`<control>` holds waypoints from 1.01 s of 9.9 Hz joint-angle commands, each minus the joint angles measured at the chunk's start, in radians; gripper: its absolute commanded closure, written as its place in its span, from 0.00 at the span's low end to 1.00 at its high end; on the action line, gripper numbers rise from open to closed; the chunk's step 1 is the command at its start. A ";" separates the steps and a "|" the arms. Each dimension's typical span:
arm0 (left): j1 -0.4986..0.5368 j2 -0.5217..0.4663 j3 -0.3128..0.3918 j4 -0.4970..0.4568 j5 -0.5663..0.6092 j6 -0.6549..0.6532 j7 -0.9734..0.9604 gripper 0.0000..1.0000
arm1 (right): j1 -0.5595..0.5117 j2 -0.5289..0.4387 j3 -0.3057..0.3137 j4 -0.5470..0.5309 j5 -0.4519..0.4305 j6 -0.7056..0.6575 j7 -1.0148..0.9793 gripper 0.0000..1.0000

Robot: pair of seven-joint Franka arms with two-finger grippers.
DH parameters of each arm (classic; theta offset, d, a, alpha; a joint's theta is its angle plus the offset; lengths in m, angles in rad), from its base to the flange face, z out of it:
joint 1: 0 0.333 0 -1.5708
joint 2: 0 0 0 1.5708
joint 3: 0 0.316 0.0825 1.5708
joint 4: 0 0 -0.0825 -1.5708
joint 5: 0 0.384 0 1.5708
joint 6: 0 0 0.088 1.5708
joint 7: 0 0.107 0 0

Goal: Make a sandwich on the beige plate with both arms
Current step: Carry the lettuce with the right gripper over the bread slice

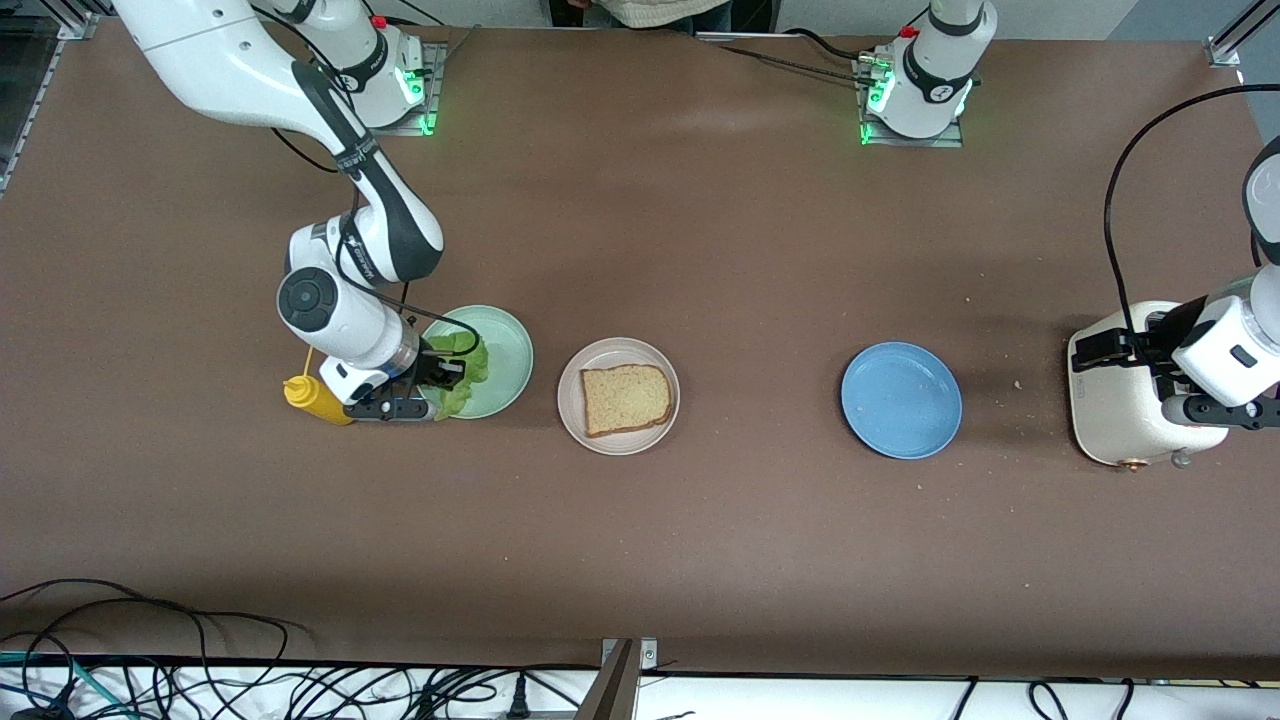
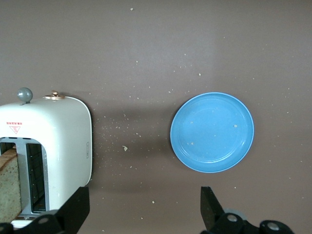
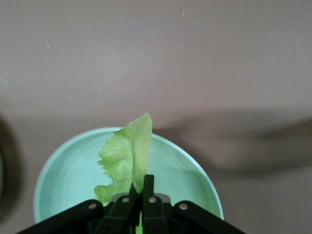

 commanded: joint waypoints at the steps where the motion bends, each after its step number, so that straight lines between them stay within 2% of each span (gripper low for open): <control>1: -0.002 0.007 -0.005 0.020 0.034 -0.014 -0.011 0.00 | 0.024 -0.033 0.010 0.059 -0.006 -0.050 0.098 1.00; 3: -0.002 0.007 -0.005 0.020 0.034 -0.014 -0.011 0.00 | 0.079 0.007 0.011 0.160 -0.003 -0.084 0.196 1.00; 6: -0.002 0.007 -0.005 0.020 0.034 -0.014 -0.012 0.00 | 0.150 0.122 0.011 0.369 0.007 -0.157 0.412 1.00; 10: -0.002 0.007 -0.005 0.020 0.034 -0.014 -0.012 0.00 | 0.214 0.240 0.012 0.535 0.010 -0.187 0.601 1.00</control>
